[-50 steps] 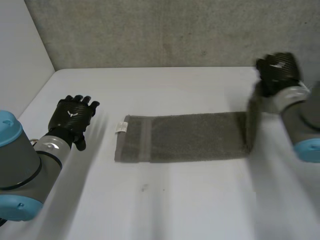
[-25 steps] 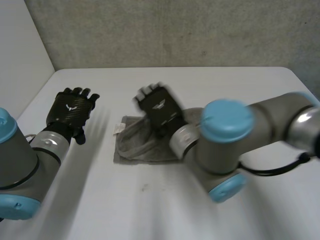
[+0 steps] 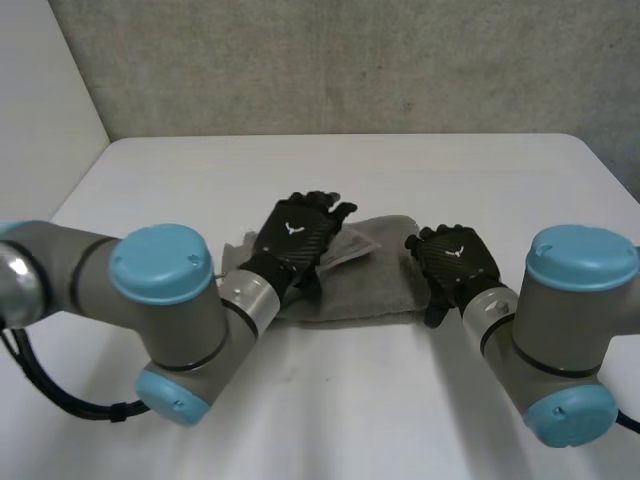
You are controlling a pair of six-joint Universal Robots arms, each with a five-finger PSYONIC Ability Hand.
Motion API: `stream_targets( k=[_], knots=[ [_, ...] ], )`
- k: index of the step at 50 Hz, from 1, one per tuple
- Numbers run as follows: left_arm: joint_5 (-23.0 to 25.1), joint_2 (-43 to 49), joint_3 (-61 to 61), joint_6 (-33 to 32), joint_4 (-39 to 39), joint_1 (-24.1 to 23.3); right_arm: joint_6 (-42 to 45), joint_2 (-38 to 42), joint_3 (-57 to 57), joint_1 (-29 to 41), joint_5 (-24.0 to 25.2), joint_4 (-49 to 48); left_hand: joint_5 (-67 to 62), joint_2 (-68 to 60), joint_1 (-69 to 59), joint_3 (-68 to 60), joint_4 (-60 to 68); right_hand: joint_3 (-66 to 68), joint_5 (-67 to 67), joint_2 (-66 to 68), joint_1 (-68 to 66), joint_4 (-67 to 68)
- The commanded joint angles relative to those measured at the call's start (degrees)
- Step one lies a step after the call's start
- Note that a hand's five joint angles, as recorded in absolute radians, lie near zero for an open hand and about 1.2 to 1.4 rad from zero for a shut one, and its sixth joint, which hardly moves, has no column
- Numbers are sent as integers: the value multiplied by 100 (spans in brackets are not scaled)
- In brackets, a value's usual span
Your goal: Fold the towel.
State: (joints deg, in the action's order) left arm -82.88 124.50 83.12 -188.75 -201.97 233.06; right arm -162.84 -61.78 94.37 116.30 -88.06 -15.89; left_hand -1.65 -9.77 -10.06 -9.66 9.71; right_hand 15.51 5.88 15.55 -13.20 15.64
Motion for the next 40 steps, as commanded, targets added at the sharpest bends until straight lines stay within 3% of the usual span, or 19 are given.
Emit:
stream_targets(
  k=[1,8,9,10,12,13,15,21,28,33,35,40],
  knots=[
    [9,522,-445,-13,-9,73,-11,263,55,33,-1,-151,-8,-195,-167,-206,201,1105,1069,1102,-1337,1093],
    [-290,707,-648,-39,-9,503,59,421,99,60,-10,-371,-209,-397,-368,-408,403,2364,2327,2360,-2595,2351],
    [-595,716,-674,-57,-17,625,59,421,99,60,-10,-371,-309,-497,-468,-508,503,2367,2331,2363,-2598,2354],
    [-598,716,-675,-57,-18,626,85,430,108,60,-19,-449,-310,-498,-469,-509,504,2700,2664,2696,-2931,2687],
    [-1341,707,-675,-92,-26,793,94,430,117,60,-27,-529,-311,-498,-470,-509,504,3141,3104,3137,-3372,3128],
    [-1345,707,-675,-92,-26,793,103,430,126,60,-36,-608,-310,-498,-469,-509,504,3524,3487,3520,-3755,3511],
    [-1800,672,-622,-118,-9,811,103,456,134,60,-36,-670,-310,-498,-469,-509,504,3881,3845,3877,-4112,3868],
    [-1767,382,-297,-136,26,785,269,509,152,69,-36,-845,-243,-431,-402,-442,437,6443,6407,6439,-6674,6430],
    [-1495,-574,511,-84,-44,609,1017,369,143,33,-256,-819,-176,-364,-335,-375,370,6449,6412,6445,-6680,6436],
    [-1415,-1163,950,-75,-44,583,2046,79,170,-54,-643,-793,-159,-347,-318,-358,353,6449,6412,6445,-6680,6436],
    [-1398,-1341,1101,-83,-44,591,2833,-166,117,-221,-783,-811,-142,-330,-301,-341,336,6449,6412,6445,-6680,6436],
    [-1266,-1719,1452,-75,-44,644,3486,-387,-110,-204,-748,-907,-92,-280,-251,-291,286,6449,6412,6445,-6680,6436]
  ],
)
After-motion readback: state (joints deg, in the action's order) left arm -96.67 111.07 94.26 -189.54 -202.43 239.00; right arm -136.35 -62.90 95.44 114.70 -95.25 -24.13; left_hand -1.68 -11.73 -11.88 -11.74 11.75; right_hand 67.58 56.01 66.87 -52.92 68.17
